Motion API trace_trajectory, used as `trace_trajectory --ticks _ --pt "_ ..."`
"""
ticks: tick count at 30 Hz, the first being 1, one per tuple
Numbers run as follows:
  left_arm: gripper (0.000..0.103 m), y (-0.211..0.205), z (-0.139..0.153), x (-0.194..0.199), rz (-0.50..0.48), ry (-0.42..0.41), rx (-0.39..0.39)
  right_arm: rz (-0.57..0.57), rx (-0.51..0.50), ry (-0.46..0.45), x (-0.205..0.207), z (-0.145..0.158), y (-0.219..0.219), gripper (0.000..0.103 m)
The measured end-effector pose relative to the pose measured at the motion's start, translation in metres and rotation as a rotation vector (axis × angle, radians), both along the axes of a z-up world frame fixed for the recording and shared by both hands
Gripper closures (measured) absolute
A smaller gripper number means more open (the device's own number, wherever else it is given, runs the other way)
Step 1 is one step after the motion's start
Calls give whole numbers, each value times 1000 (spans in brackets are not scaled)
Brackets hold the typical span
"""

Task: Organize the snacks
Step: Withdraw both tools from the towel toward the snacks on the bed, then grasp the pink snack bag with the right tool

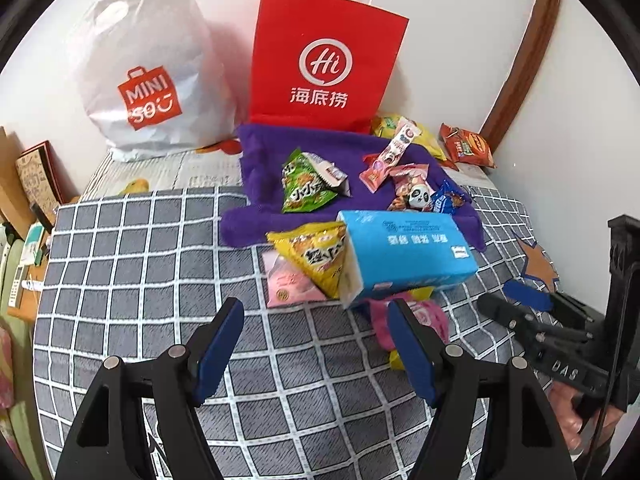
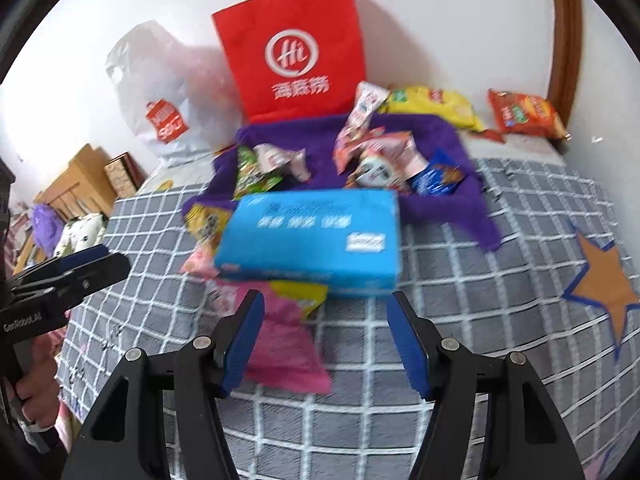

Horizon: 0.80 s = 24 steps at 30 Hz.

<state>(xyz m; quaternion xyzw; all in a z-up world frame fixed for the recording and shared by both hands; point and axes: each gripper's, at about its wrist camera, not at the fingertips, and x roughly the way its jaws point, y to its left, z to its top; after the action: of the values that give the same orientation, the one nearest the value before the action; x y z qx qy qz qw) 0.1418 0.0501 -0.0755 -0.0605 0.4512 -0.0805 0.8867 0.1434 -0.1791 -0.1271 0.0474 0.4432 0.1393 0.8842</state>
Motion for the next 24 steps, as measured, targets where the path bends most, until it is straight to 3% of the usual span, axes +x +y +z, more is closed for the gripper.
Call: trace_trajectory --ticks 18,24 --pt "31 44 -33 3 87 80 -20 88 37 131 22 -49 54 32" --pt "31 40 -40 9 80 88 -19 100 -1 119 24 -55 62 33"
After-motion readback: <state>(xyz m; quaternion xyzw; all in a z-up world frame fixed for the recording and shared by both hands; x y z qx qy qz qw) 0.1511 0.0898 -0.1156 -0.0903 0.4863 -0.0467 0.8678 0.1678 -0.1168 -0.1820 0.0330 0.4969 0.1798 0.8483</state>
